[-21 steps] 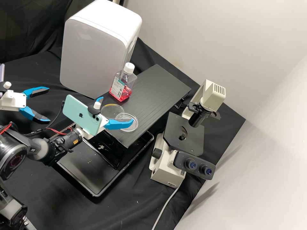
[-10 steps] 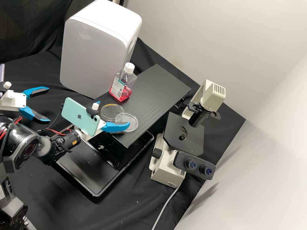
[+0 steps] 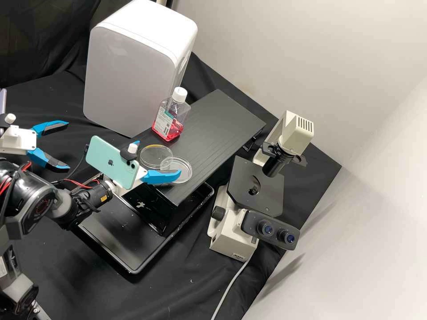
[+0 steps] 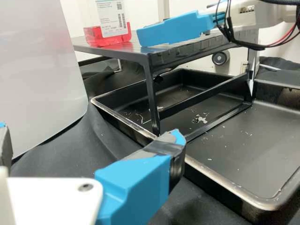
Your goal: Place the lid on the petri dish
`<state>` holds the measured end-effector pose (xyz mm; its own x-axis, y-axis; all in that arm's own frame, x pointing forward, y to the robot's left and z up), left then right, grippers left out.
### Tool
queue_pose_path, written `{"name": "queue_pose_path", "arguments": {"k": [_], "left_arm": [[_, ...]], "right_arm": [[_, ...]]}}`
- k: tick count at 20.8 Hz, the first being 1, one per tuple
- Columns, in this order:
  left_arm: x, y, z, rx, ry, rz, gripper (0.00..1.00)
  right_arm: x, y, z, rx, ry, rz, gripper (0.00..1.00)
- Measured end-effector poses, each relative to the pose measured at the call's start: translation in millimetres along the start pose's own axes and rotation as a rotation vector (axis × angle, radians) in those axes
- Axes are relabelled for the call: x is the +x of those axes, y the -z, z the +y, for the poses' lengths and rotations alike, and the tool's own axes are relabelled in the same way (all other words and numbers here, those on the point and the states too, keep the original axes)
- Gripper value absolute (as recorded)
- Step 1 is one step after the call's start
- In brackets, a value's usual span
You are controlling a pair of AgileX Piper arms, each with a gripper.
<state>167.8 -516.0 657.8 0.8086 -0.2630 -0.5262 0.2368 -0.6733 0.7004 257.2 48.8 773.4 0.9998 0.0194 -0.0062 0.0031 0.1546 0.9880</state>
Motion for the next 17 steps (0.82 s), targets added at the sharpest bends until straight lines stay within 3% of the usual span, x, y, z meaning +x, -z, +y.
{"name": "queue_pose_path", "arguments": {"k": [2, 9, 17], "left_arm": [[0.0, 0.0, 0.0, 0.000, 0.000, 0.000, 1.00], [0.0, 0.0, 0.0, 0.000, 0.000, 0.000, 1.00], [0.0, 0.0, 0.0, 0.000, 0.000, 0.000, 1.00]], "right_arm": [[-0.1, 0.0, 0.2, -0.002, -0.004, -0.003, 1.00], [-1.0, 0.0, 2.3, -0.060, -0.040, -0.029, 1.00], [2.3, 7.3, -0.4, -0.085, -0.037, -0.004, 1.00]]}}
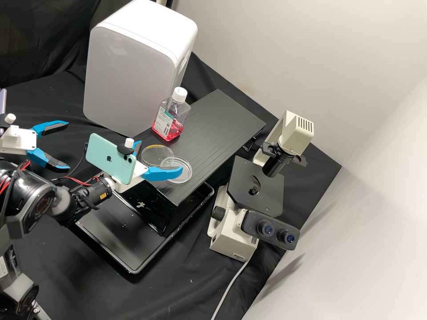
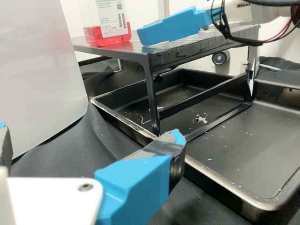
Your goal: Place the lid on the petri dish
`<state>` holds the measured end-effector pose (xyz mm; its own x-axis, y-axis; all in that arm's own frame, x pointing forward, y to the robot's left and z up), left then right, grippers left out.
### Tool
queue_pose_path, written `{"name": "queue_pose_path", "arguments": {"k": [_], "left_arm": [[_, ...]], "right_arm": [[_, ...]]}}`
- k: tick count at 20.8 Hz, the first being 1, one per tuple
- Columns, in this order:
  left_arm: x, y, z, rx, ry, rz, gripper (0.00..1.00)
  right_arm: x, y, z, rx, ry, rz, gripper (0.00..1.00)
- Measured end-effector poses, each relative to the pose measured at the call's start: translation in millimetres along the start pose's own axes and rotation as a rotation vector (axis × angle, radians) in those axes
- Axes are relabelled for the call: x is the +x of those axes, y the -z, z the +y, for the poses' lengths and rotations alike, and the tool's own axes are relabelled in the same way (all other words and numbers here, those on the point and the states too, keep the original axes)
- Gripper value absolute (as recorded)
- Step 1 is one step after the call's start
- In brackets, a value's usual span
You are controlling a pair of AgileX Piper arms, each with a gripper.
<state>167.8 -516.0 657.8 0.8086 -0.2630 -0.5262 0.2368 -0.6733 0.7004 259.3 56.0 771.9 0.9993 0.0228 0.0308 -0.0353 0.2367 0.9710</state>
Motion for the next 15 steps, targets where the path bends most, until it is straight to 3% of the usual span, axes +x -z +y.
{"name": "queue_pose_path", "arguments": {"k": [10, 11, 15], "left_arm": [[0.0, 0.0, 0.0, 0.000, 0.000, 0.000, 1.00], [0.0, 0.0, 0.0, 0.000, 0.000, 0.000, 1.00], [0.0, 0.0, 0.0, 0.000, 0.000, 0.000, 1.00]], "right_arm": [[4.4, 4.1, -3.9, -0.008, 0.007, 0.009, 1.00], [4.4, 4.1, -3.9, -0.008, 0.007, 0.009, 0.00], [4.4, 4.1, -3.9, -0.008, 0.007, 0.009, 0.00]]}}
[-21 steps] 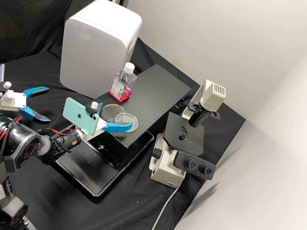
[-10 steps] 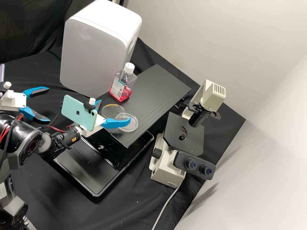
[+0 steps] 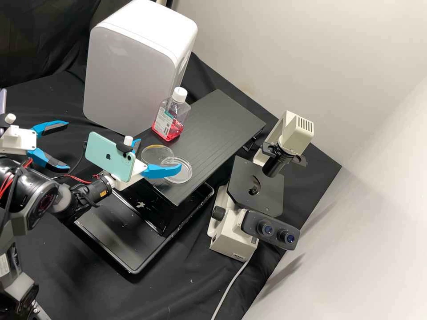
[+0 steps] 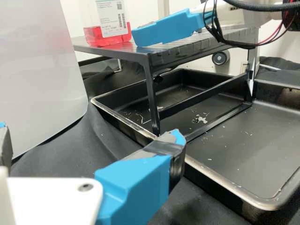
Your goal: Place the lid on the petri dish
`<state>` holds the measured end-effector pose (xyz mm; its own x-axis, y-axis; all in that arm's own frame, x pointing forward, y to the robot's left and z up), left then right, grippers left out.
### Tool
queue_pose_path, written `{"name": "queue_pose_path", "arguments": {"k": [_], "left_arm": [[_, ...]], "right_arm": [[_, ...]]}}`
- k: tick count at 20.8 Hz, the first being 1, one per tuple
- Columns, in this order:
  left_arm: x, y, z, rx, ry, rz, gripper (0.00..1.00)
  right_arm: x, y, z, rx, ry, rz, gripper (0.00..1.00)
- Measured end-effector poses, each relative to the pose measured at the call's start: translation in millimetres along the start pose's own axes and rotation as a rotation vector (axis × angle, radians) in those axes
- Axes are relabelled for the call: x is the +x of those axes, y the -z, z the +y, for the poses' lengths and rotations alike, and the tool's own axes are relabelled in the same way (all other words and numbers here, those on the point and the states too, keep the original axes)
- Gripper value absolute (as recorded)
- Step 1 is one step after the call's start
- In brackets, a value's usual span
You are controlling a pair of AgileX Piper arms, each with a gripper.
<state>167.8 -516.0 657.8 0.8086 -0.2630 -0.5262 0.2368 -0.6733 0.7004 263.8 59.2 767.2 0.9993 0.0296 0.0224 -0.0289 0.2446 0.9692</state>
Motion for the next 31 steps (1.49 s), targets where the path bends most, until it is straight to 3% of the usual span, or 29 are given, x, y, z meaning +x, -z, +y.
{"name": "queue_pose_path", "arguments": {"k": [31], "left_arm": [[0.6, 0.3, -2.2, 0.003, 0.009, 0.002, 1.00]], "right_arm": [[0.5, -5.7, 2.5, -0.003, -0.008, -0.020, 0.00]]}}
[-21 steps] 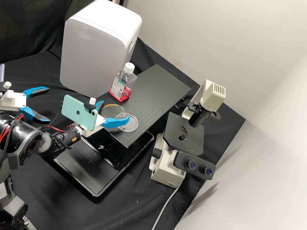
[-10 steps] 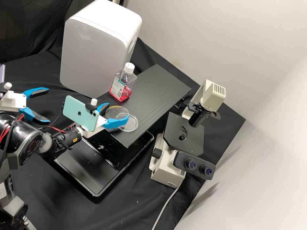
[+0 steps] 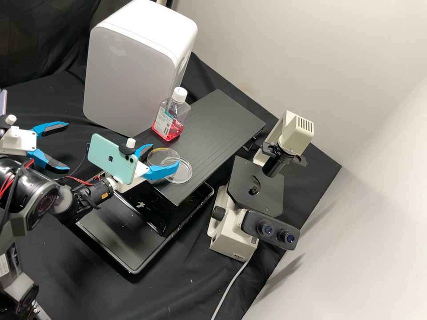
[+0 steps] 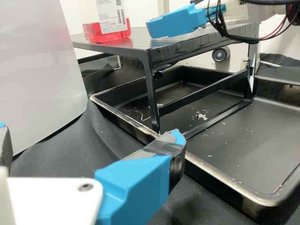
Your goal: Place the lid on the petri dish
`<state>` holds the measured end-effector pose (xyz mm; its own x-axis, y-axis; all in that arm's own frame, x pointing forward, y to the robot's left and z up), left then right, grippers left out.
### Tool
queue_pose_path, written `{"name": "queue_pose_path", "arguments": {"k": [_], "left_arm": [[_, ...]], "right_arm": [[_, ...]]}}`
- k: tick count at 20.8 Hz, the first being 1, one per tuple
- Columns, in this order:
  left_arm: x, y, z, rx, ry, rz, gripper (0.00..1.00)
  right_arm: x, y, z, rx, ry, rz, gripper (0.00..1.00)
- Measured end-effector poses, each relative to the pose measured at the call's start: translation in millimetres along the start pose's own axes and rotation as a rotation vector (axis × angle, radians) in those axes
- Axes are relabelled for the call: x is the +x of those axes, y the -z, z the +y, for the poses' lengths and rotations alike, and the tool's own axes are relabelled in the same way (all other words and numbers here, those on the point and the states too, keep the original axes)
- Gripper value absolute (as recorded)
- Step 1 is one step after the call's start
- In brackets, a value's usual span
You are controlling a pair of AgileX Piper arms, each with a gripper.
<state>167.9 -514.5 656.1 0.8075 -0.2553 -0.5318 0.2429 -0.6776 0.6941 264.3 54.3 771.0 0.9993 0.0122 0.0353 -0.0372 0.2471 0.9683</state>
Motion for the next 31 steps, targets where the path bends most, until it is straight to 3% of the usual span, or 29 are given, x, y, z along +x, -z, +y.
{"name": "queue_pose_path", "arguments": {"k": [7, 10, 17, 25, 31], "left_arm": [[0.0, 0.0, 0.0, 0.000, 0.000, 0.000, 1.00], [0.0, 0.0, 0.0, 0.000, 0.000, 0.000, 1.00], [0.0, 0.0, 0.0, 0.000, 0.000, 0.000, 1.00], [0.0, 0.0, 0.0, 0.000, 0.000, 0.000, 1.00], [0.0, 0.0, 0.0, 0.000, 0.000, 0.000, 1.00]], "right_arm": [[-0.8, -1.8, 0.5, 0.004, 0.001, -0.002, 0.00], [-3.4, -7.1, 3.3, 0.034, -0.014, -0.012, 0.00], [-12.7, -21.4, 21.6, 0.103, -0.075, -0.055, 0.00], [-12.7, -27.9, 24.7, 0.127, -0.088, -0.073, 0.00], [-6.2, -33.4, 18.8, 0.185, -0.075, -0.063, 0.00]]}}
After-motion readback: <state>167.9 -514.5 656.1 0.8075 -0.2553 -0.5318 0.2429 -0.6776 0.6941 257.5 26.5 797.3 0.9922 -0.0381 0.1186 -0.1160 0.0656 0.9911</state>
